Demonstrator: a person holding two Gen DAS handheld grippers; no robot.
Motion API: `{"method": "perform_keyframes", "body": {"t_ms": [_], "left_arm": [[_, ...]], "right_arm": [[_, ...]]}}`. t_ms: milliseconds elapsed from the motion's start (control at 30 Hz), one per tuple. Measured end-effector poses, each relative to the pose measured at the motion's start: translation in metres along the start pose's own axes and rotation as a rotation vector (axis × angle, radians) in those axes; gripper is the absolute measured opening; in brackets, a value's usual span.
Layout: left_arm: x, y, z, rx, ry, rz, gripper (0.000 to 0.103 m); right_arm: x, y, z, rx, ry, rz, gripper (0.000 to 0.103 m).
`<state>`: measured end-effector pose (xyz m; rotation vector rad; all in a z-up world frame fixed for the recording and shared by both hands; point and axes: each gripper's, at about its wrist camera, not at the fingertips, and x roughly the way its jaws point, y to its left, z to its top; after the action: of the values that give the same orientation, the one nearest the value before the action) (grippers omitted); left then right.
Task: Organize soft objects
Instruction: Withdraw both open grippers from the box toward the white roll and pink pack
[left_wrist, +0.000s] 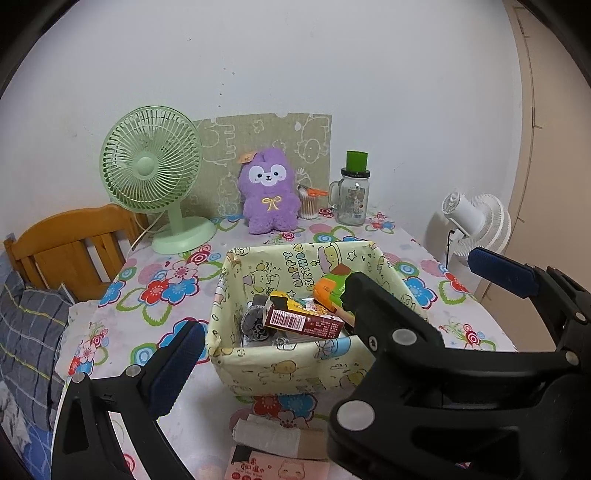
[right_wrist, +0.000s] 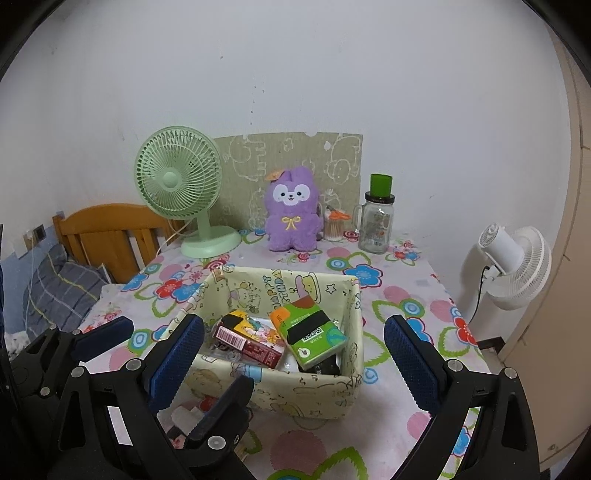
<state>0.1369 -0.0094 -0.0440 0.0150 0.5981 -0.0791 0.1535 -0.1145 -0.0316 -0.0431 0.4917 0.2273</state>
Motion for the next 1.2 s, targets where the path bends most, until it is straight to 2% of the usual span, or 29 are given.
{"method": "perform_keyframes", "body": {"t_ms": [633,1200], "left_arm": [[-0.03,-0.003,-0.014,0.01,-0.029,-0.01,0.1],[-0.041,-0.007,-0.03,0.027,-0.018,-0.022,0.098]], "right_arm": [[-0.029,0.005,-0.013,0.008,-0.002,0.014,0.099],[-0.038,0.012,-0.03,-0.02,0.005,0.025,0.099]]}}
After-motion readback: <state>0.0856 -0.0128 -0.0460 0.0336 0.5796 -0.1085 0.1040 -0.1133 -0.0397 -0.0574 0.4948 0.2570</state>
